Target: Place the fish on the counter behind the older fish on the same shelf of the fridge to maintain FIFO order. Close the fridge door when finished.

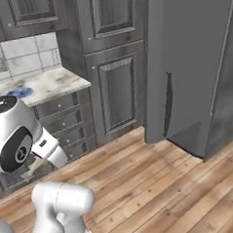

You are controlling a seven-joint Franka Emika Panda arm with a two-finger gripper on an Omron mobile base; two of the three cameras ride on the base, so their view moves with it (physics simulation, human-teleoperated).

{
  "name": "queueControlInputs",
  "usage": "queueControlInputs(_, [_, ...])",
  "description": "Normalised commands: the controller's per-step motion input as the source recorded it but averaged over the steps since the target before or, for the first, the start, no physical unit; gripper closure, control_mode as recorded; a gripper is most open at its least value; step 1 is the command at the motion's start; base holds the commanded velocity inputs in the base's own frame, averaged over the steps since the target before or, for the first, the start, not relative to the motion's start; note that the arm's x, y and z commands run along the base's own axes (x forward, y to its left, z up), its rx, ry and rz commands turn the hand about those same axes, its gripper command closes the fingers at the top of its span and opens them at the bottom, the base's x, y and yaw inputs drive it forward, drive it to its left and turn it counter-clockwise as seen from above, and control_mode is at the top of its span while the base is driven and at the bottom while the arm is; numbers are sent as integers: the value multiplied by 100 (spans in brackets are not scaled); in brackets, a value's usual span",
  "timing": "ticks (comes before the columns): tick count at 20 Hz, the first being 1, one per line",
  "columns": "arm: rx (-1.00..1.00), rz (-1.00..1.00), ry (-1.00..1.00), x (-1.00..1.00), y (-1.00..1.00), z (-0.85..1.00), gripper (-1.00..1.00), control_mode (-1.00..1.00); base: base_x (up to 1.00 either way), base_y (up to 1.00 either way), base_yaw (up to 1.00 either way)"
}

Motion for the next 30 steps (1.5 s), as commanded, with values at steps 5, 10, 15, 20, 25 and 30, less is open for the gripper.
queueControlInputs(5, [0, 0, 0, 0, 0, 0, 100, 100, 41, 56, -66])
queueControlInputs(10, [0, 0, 0, 0, 0, 0, 100, 100, 64, 98, -46])
queueControlInputs(15, [0, 0, 0, 0, 0, 0, 100, 100, 68, 86, -39])
queueControlInputs(20, [0, 0, 0, 0, 0, 0, 100, 100, 92, 41, -27])
queueControlInputs(25, [0, 0, 0, 0, 0, 0, 100, 100, 100, 13, -19])
queueControlInputs(30, [0, 0, 0, 0, 0, 0, 100, 100, 94, 32, -17])
